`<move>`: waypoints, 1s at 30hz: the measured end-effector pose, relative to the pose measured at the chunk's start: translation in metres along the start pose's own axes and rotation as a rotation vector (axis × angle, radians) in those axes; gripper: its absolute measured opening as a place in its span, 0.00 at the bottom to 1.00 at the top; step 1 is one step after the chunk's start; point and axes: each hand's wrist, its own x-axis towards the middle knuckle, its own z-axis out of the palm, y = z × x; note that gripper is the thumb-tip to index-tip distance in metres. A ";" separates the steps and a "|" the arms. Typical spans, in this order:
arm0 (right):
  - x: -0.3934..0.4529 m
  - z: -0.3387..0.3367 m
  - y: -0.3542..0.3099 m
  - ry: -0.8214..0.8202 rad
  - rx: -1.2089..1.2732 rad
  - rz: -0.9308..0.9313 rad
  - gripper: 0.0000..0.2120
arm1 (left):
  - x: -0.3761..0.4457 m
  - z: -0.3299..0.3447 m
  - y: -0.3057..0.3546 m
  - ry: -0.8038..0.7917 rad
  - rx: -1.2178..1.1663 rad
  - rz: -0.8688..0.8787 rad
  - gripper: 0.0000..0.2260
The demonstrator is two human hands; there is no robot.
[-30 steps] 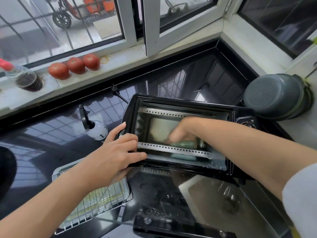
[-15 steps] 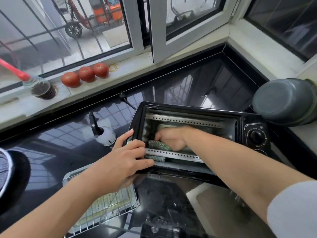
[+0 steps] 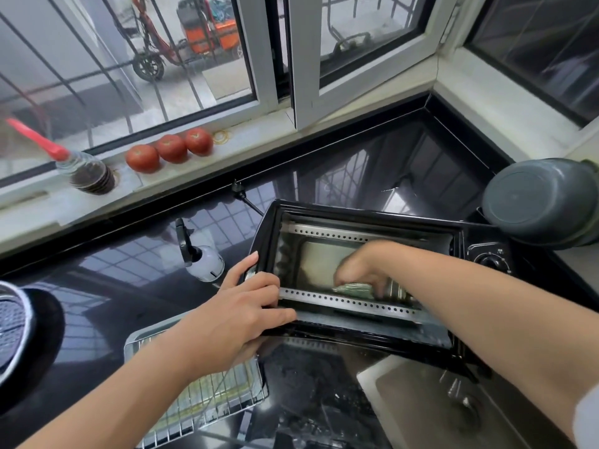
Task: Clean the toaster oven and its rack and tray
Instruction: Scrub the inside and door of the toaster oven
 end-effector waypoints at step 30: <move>-0.002 0.020 -0.032 0.075 0.122 -0.186 0.29 | 0.000 0.007 -0.005 -0.002 0.021 0.001 0.26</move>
